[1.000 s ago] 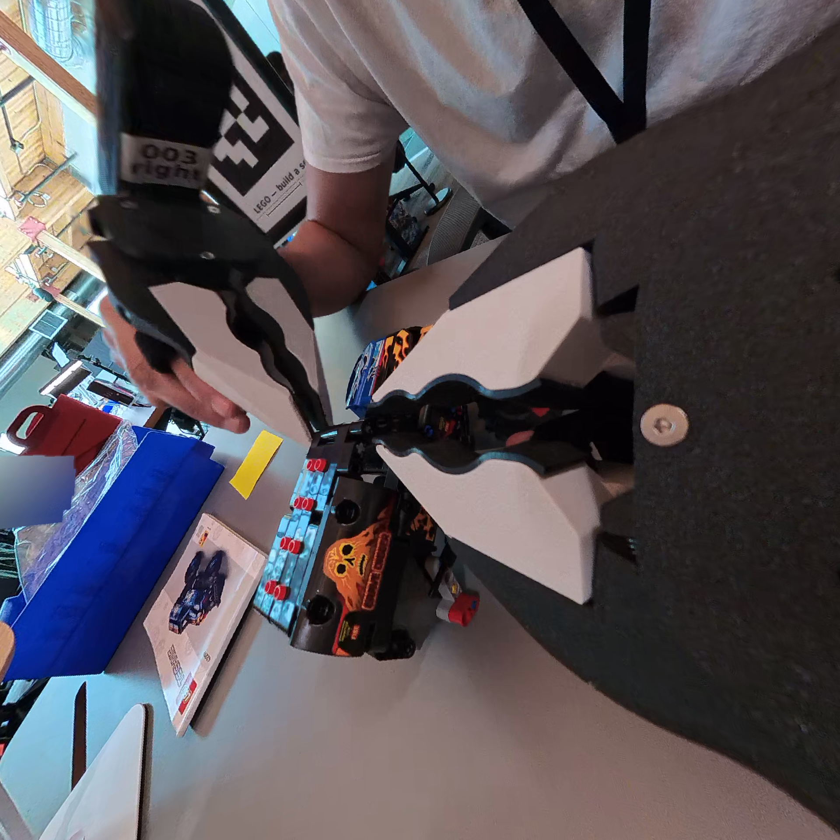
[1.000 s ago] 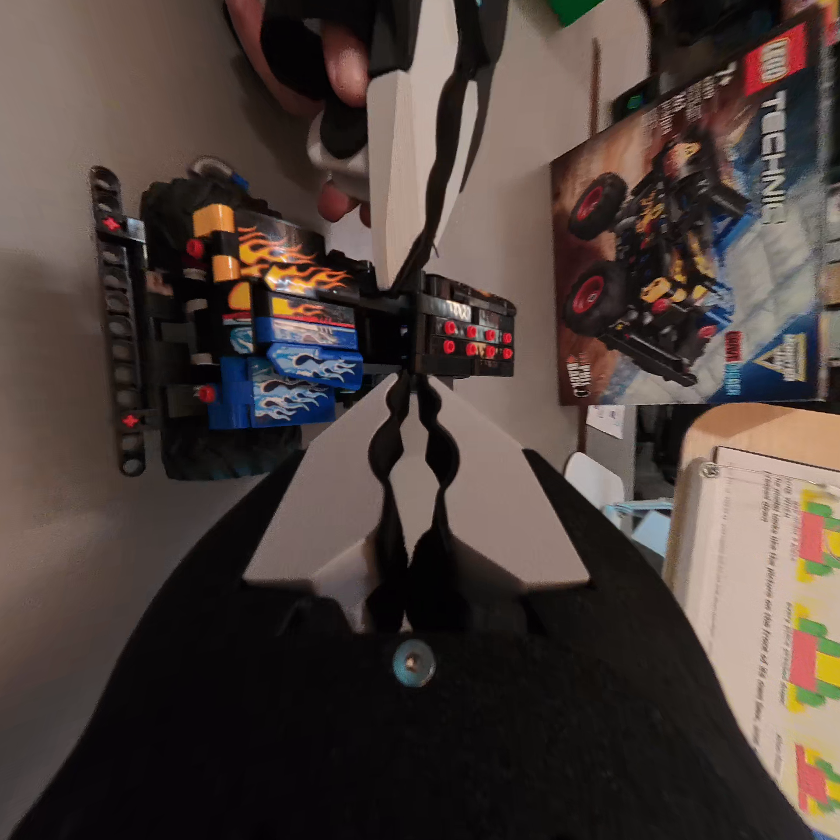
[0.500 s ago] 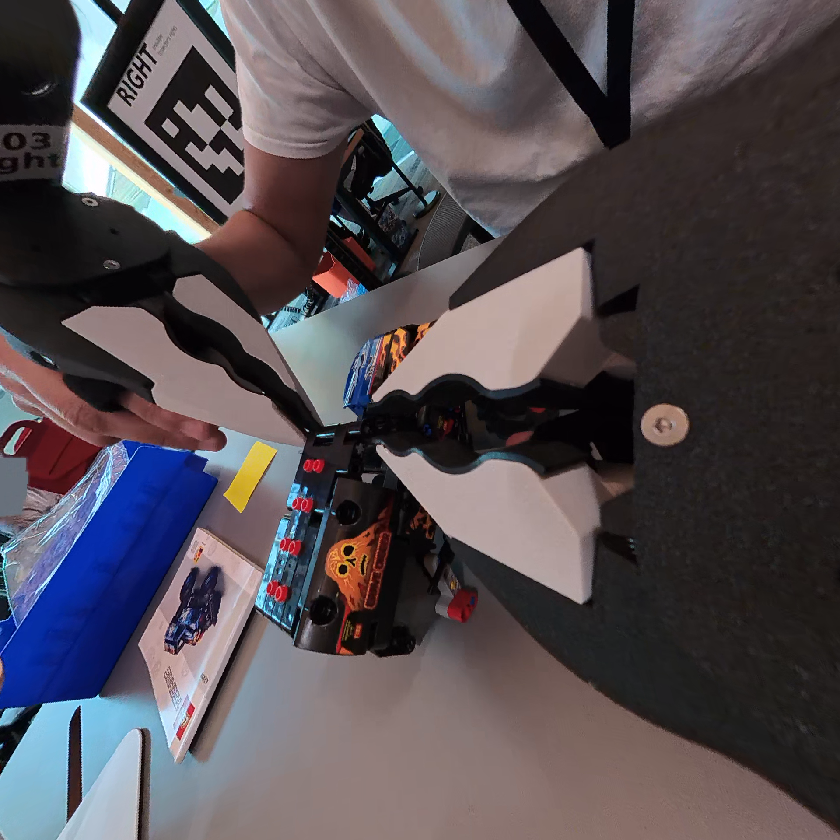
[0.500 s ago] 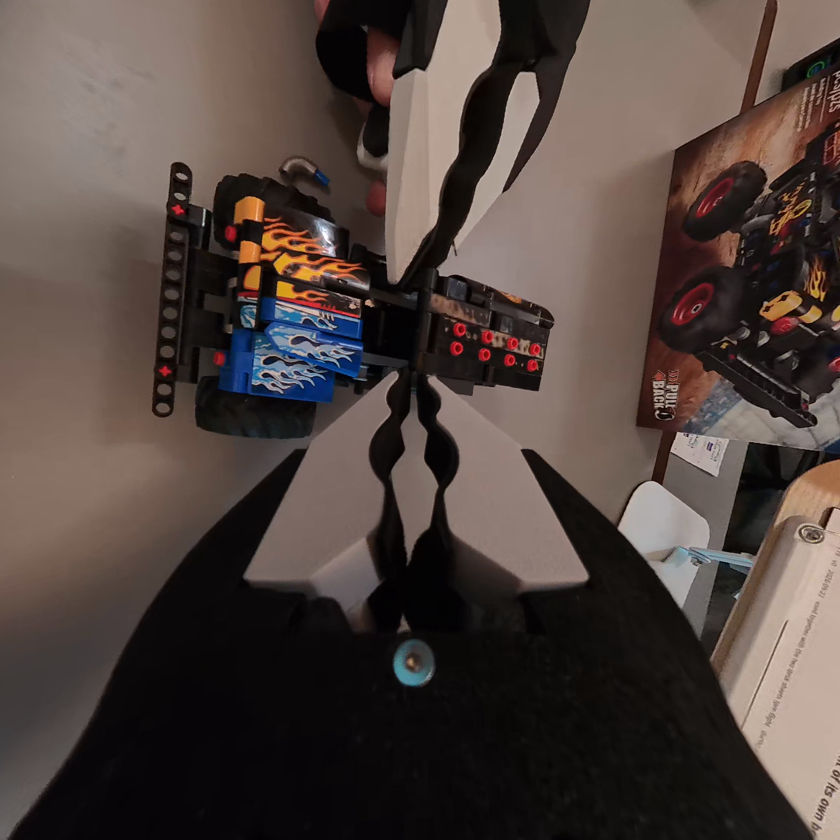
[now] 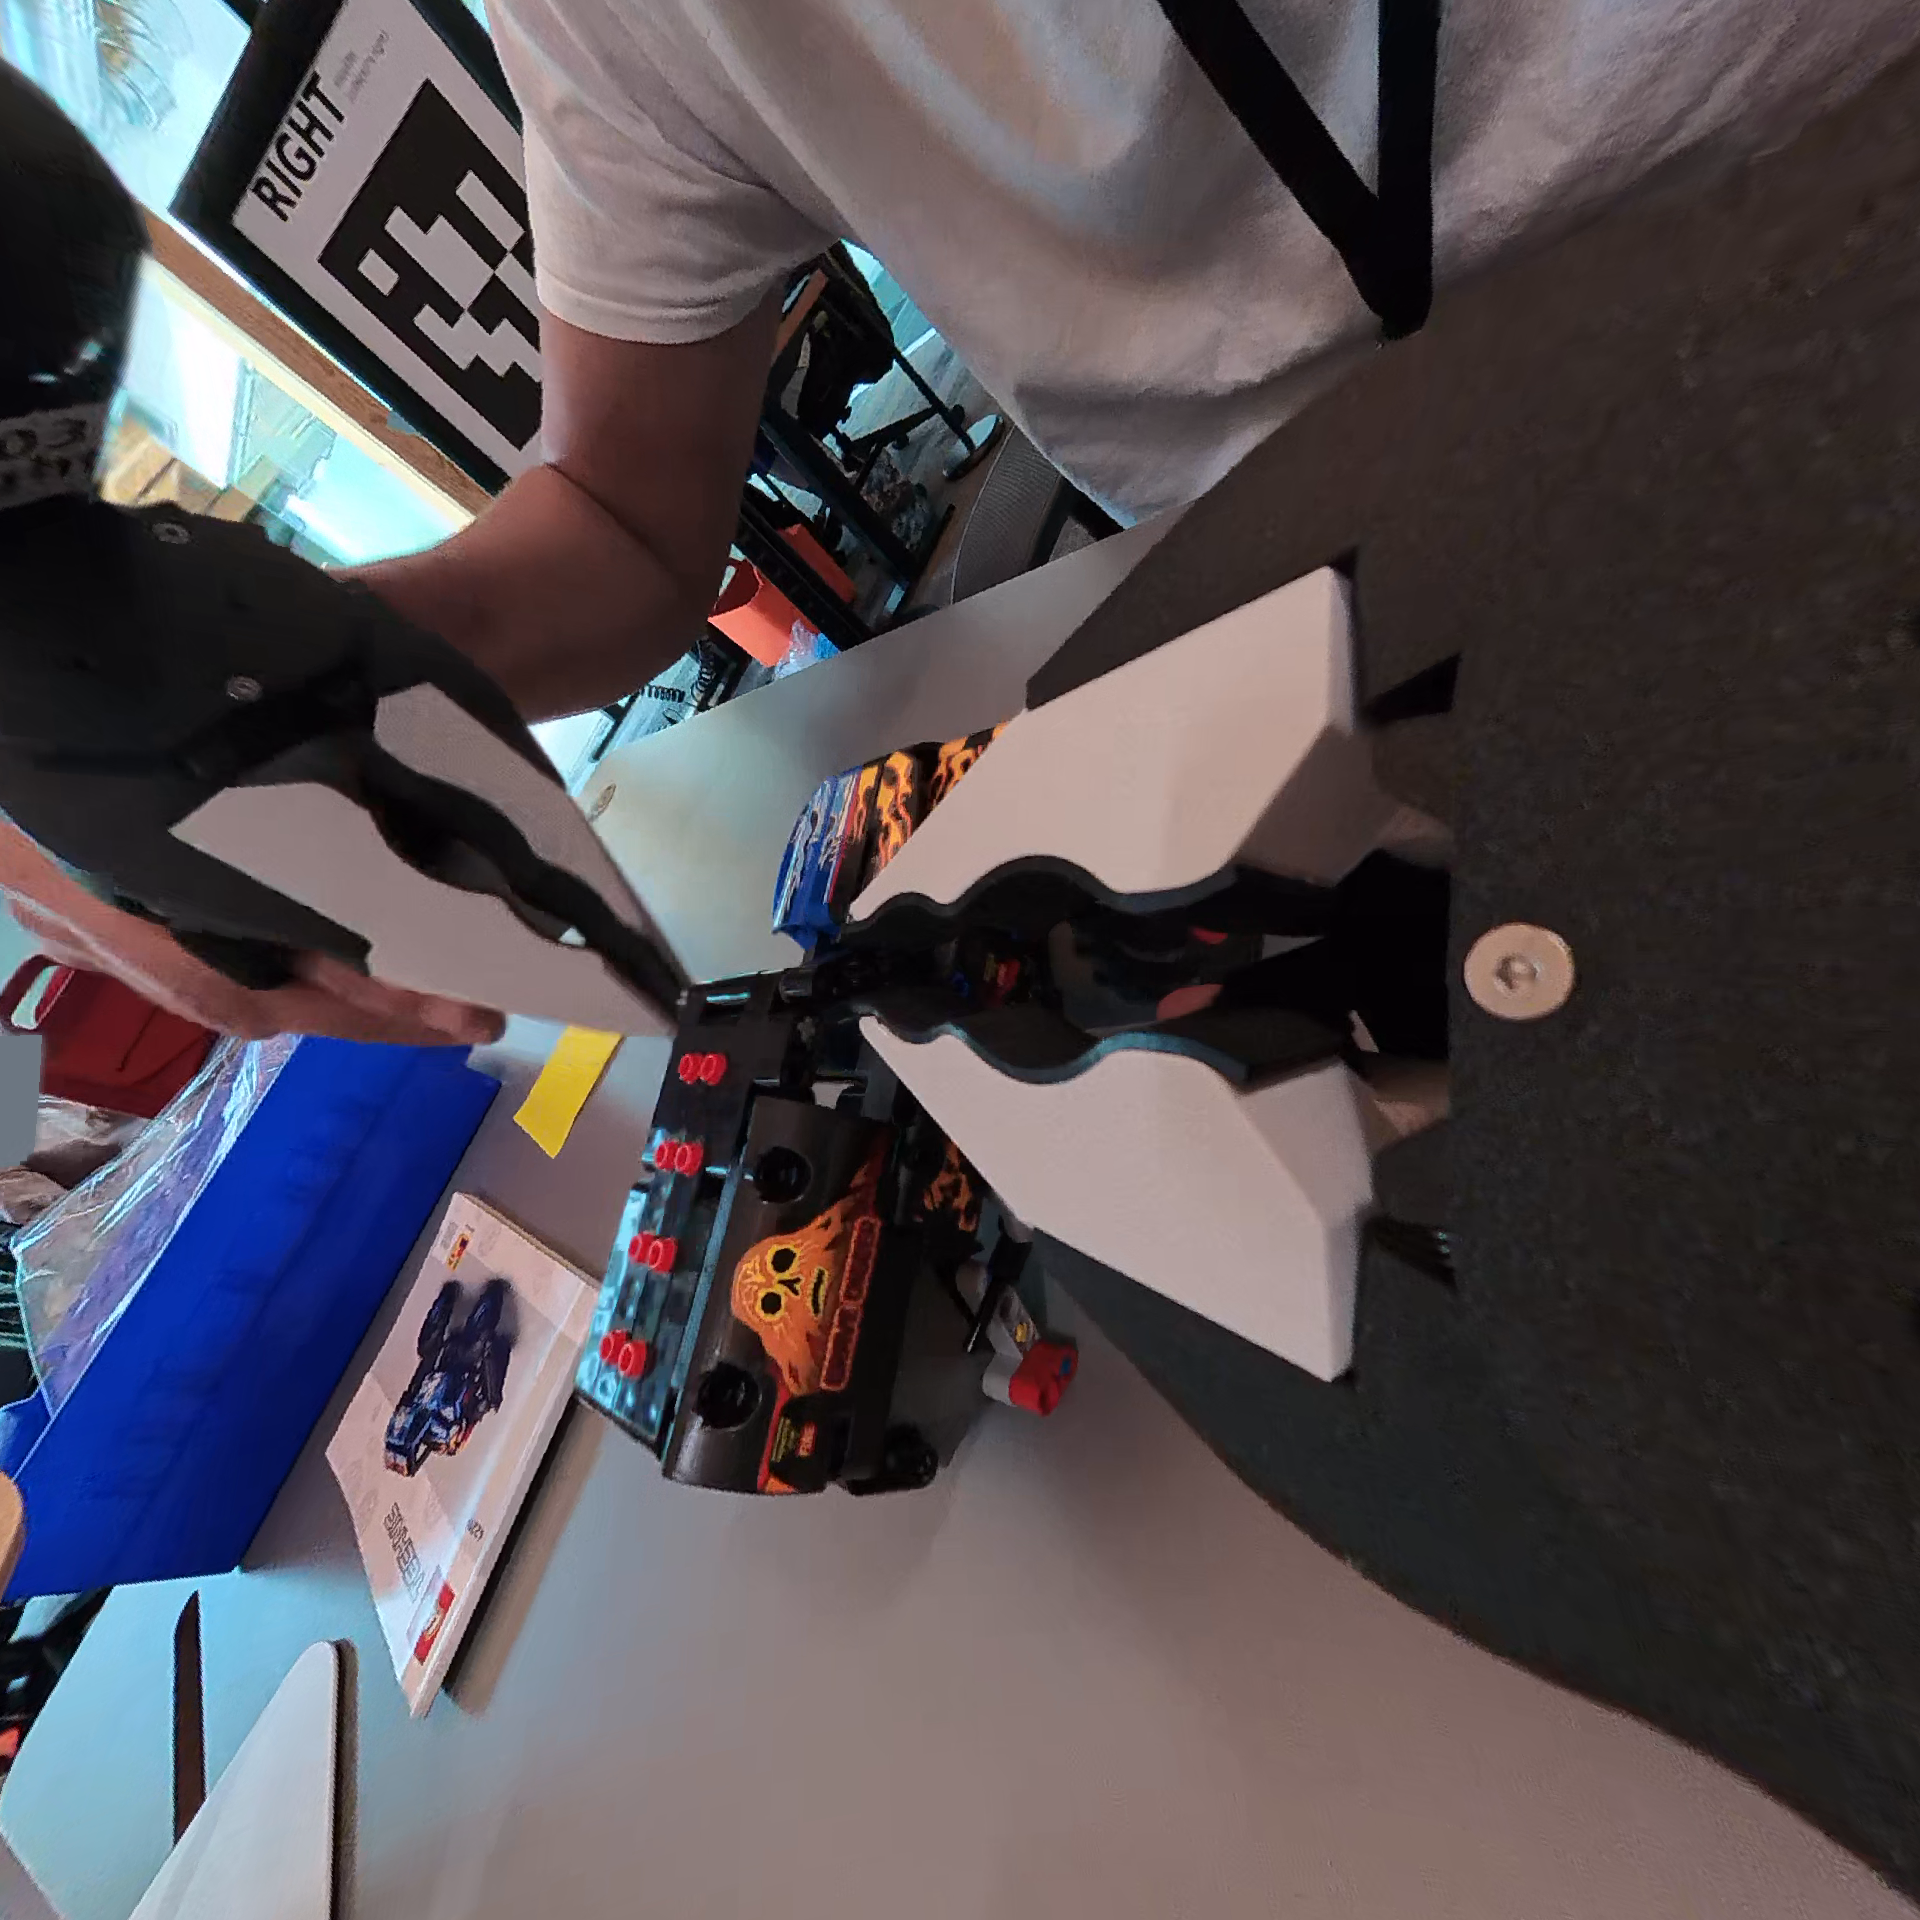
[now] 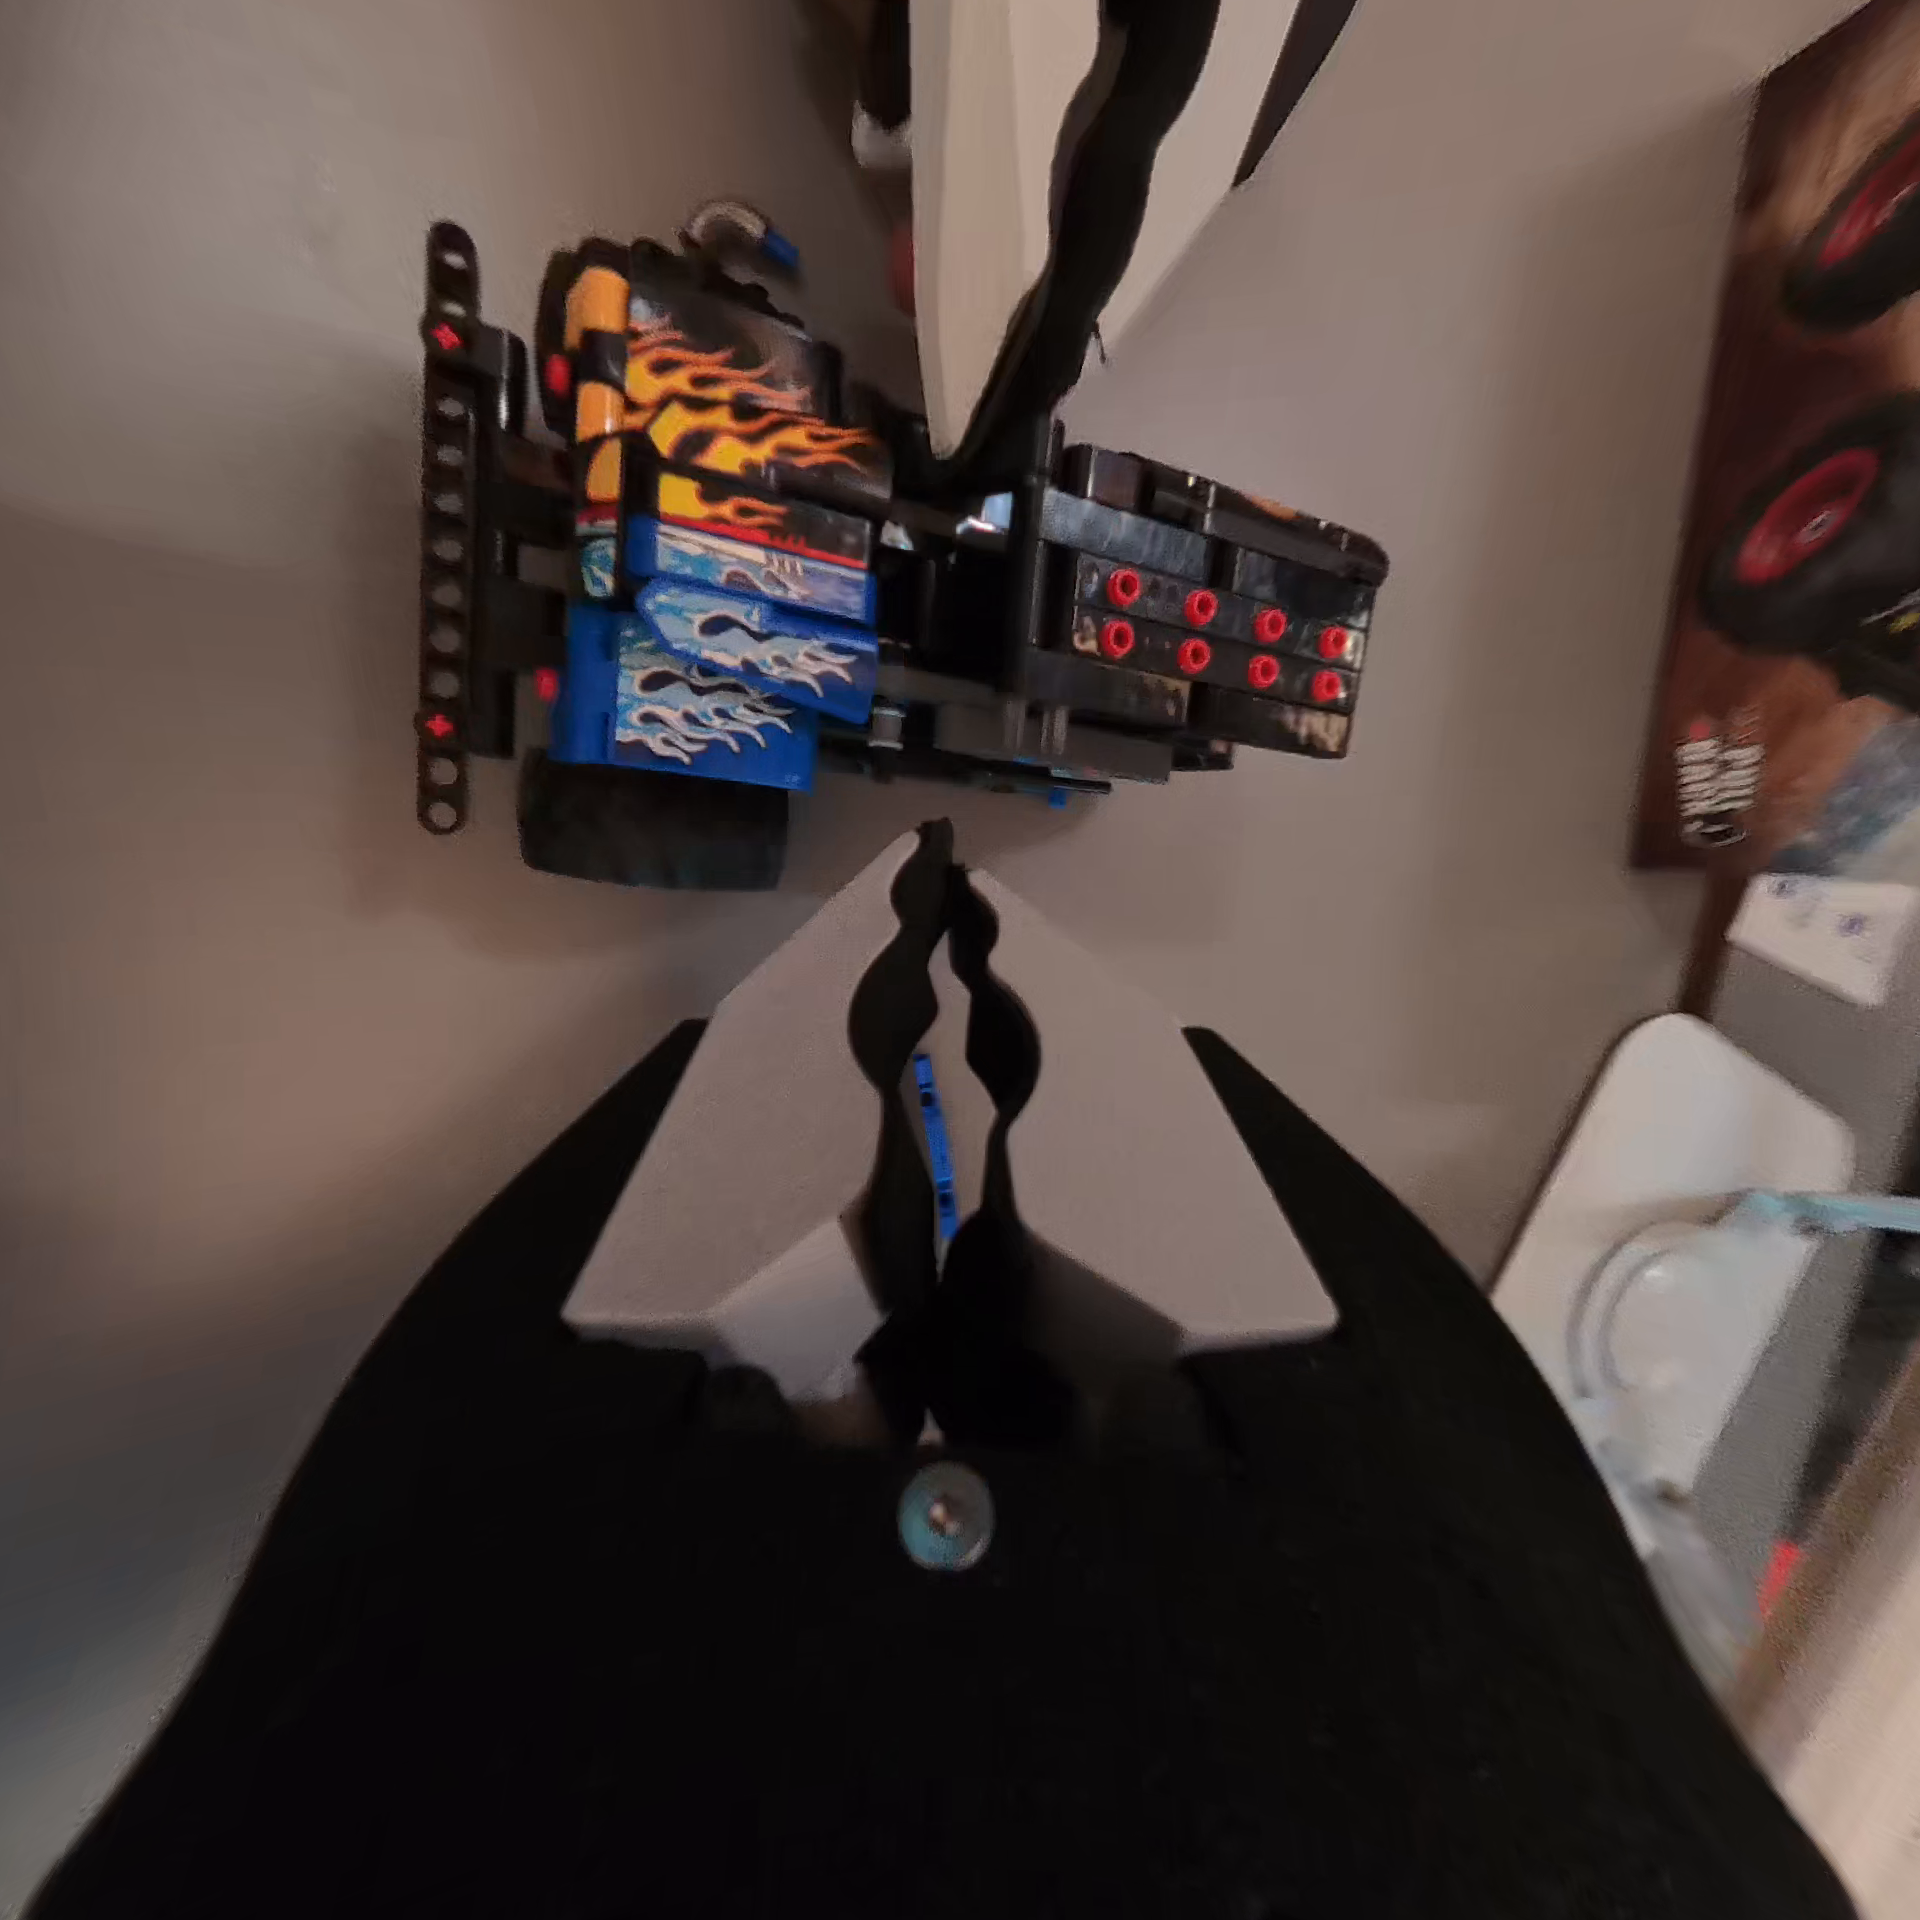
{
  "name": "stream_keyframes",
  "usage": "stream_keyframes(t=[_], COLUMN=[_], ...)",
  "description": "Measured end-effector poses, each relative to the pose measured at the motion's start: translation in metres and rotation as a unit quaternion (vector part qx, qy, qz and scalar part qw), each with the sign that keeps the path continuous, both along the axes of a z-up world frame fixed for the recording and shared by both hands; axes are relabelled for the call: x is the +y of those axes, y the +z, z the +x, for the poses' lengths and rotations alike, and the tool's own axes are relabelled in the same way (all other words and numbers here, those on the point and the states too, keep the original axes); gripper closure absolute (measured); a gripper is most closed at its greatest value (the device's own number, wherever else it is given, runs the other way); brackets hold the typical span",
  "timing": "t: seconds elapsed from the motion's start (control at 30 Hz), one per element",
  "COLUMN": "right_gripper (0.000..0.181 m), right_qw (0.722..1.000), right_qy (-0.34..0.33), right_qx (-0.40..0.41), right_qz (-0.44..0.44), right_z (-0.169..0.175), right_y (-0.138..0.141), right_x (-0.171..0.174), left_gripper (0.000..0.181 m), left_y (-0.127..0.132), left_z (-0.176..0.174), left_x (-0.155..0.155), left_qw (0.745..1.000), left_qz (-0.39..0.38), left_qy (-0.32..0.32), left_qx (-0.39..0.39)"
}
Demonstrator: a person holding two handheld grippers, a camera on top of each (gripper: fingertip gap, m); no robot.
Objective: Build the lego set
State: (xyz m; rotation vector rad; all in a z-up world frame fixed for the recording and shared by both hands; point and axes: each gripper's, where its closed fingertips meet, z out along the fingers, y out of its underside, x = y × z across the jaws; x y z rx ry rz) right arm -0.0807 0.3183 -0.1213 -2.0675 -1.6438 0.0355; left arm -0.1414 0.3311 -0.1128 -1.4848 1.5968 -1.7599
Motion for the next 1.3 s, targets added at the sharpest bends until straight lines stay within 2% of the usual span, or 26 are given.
stream_keyframes(t=[0.03,0.07,0.17,0.3,0.43,0.5,0.57,0.6,0.7,0.77,0.9,0.93,1.0,1.13,1.3], right_gripper=[0.181,0.181,0.179,0.167,0.154,0.139,0.126,0.137,0.137,0.144,0.160,0.166,0.168,0.170,0.173], right_qw=[1.000,0.999,0.994,0.966,0.905,0.866,0.833,0.813,0.740,0.721,0.664,0.661,0.646,0.636,0.642], right_qy=[-0.025,-0.040,-0.086,-0.122,-0.153,-0.173,-0.197,-0.214,-0.225,-0.230,-0.247,-0.250,-0.247,-0.249,-0.238], right_qx=[-0.012,-0.014,0.050,0.229,0.397,0.463,0.496,0.514,0.575,0.584,0.608,0.609,0.619,0.626,0.620], right_qz=[0.001,0.016,0.040,0.009,-0.021,-0.073,-0.147,-0.171,-0.266,-0.293,-0.359,-0.361,-0.372,-0.377,-0.383], right_z=[0.005,0.008,0.012,0.002,-0.007,-0.017,-0.030,-0.033,-0.043,-0.044,-0.047,-0.046,-0.046,-0.047,-0.044], right_y=[-0.002,-0.001,0.009,0.015,0.020,0.020,0.011,0.011,0.022,0.020,0.018,0.016,0.016,0.017,0.016], right_x=[0.003,0.009,0.020,0.013,0.007,0.005,0.004,0.007,0.009,0.010,0.013,0.015,0.016,0.015,0.010], left_gripper=[0.174,0.174,0.174,0.174,0.174,0.174,0.174,0.174,0.174,0.173,0.172,0.172,0.173,0.172,0.173], left_y=[0.000,0.000,0.000,0.000,0.001,0.001,0.001,0.001,0.001,0.002,0.003,0.003,0.002,0.001,0.001], left_z=[0.001,0.002,0.001,-0.001,0.000,0.000,0.000,0.000,0.000,0.001,0.004,0.004,0.003,0.003,0.001], left_x=[-0.004,-0.008,-0.010,-0.009,-0.009,-0.009,-0.009,-0.009,-0.007,-0.006,-0.008,-0.009,-0.008,-0.007,-0.010], left_qw=[1.000,1.000,1.000,1.000,1.000,1.000,1.000,1.000,1.000,1.000,1.000,1.000,1.000,1.000,1.000], left_qz=[0.005,0.008,0.010,0.013,-0.003,-0.005,-0.005,-0.006,0.001,0.007,0.005,0.006,0.012,0.019,0.004], left_qy=[-0.005,-0.012,-0.011,-0.011,-0.011,-0.008,-0.005,-0.004,0.002,0.008,0.007,0.004,-0.001,0.001,-0.012], left_qx=[0.001,0.001,-0.001,-0.002,-0.001,0.001,0.000,-0.001,-0.004,-0.006,-0.009,-0.007,-0.003,-0.004,-0.005])
